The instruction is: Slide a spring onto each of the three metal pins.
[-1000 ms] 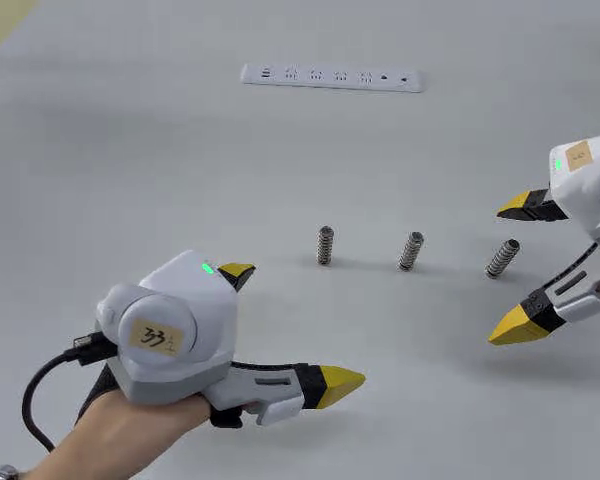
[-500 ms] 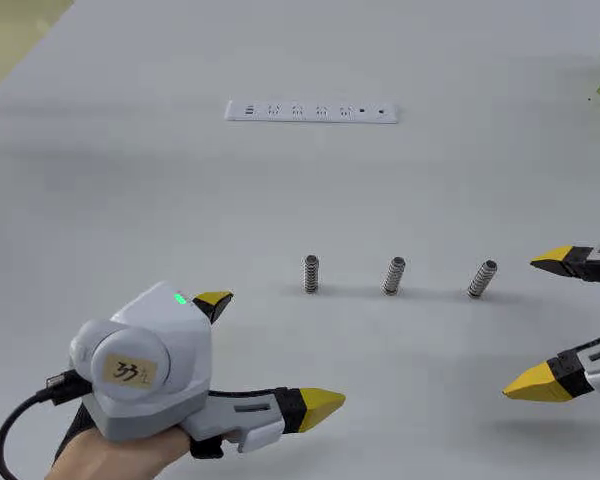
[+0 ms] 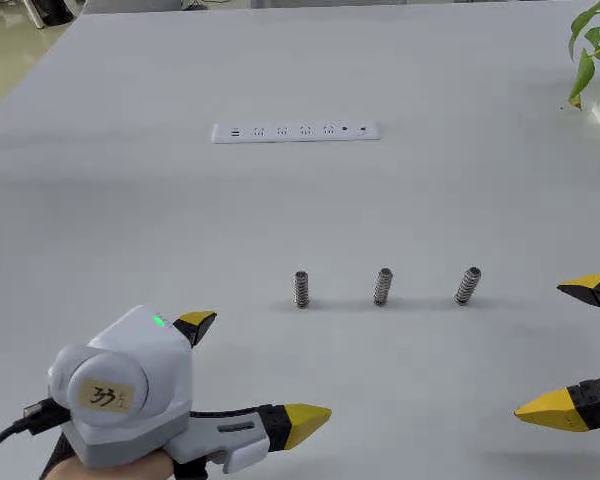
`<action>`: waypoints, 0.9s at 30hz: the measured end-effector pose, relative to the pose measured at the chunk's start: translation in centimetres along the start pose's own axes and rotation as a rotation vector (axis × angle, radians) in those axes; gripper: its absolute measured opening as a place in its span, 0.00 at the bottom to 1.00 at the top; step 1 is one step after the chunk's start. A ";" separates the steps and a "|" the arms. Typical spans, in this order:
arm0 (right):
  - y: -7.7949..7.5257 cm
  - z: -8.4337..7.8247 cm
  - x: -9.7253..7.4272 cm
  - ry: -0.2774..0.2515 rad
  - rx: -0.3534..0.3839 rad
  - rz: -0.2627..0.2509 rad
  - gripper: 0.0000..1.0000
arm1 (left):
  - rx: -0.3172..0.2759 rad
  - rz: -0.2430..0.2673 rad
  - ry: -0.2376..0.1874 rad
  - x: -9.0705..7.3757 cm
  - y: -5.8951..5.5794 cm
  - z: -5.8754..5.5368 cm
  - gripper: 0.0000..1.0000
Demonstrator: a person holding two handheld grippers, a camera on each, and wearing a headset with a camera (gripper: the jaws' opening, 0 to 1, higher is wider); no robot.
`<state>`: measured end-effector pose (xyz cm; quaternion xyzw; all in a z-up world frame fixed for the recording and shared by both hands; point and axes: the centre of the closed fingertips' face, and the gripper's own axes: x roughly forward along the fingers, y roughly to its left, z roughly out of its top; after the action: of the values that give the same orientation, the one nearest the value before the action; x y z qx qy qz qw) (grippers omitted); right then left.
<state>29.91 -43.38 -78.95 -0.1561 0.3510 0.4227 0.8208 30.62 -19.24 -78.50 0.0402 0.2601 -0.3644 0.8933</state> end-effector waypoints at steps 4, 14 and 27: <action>0.0 0.0 -0.7 -0.035 0.027 -0.027 0.99 | -0.002 0.001 0.001 -0.2 0.0 -0.1 0.97; 0.8 -0.9 -2.3 -0.105 0.115 -0.069 0.99 | -0.019 0.006 0.005 -0.8 -0.4 -0.9 0.97; 1.2 -1.5 -2.5 -0.126 0.147 -0.086 0.99 | -0.039 0.018 0.001 -0.9 -0.6 -1.4 0.97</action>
<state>27.25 -44.95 -78.22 -0.0835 0.3219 0.3691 0.8679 29.07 -18.71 -79.16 0.0254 0.2672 -0.3512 0.8970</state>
